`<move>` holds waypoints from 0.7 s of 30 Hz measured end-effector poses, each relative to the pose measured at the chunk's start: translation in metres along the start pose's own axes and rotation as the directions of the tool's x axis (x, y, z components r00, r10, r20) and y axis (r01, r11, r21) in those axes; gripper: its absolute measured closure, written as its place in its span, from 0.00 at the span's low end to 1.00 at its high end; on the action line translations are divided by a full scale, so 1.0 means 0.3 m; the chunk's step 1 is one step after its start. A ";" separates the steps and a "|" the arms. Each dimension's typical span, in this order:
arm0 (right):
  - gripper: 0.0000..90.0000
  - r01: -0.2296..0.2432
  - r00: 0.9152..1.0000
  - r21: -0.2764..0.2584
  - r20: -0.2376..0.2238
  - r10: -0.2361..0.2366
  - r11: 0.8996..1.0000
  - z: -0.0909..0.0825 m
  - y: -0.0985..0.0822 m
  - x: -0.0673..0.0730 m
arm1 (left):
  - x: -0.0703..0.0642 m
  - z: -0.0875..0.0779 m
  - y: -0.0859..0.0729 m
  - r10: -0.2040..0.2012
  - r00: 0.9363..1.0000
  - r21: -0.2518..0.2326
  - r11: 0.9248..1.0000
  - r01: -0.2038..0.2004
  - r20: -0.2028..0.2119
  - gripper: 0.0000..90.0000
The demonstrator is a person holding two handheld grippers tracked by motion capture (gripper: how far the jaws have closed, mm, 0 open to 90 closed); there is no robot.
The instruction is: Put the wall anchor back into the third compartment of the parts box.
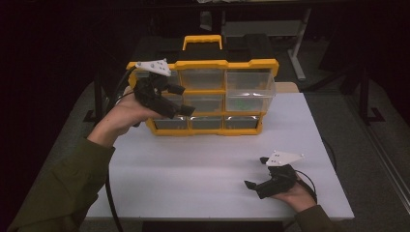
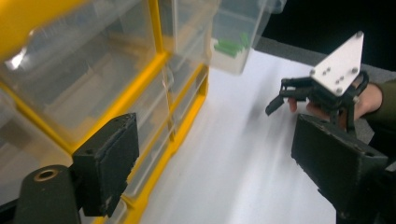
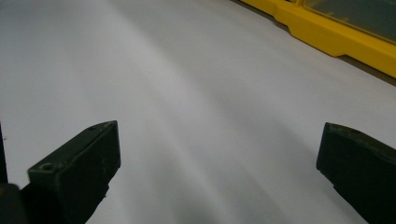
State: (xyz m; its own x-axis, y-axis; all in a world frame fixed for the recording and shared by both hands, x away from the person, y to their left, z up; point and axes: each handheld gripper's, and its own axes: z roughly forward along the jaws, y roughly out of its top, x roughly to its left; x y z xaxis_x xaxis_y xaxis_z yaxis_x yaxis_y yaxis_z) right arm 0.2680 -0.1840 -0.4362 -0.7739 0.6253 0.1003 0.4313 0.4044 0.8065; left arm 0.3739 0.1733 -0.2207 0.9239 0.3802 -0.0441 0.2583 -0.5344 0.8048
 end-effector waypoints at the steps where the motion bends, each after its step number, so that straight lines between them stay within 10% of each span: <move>1: 0.00 0.000 1.000 0.001 -0.001 0.000 1.000 0.000 0.000 0.000 | -0.005 0.001 -0.017 -0.003 1.000 -0.002 1.000 0.003 -0.003 0.17; 21: 0.00 0.000 1.000 0.004 0.003 0.000 1.000 0.002 -0.001 0.000 | -0.037 0.054 -0.313 -0.055 0.997 -0.033 0.998 0.053 -0.059 0.00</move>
State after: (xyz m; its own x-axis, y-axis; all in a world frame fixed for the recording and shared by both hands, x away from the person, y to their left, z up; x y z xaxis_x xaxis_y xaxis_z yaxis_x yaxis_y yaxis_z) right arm 0.2680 -0.1837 -0.4367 -0.7724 0.6275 0.0982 0.4330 0.4072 0.8042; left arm 0.3440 0.2071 -0.3052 0.8901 0.4526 -0.0535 0.2974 -0.4879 0.8207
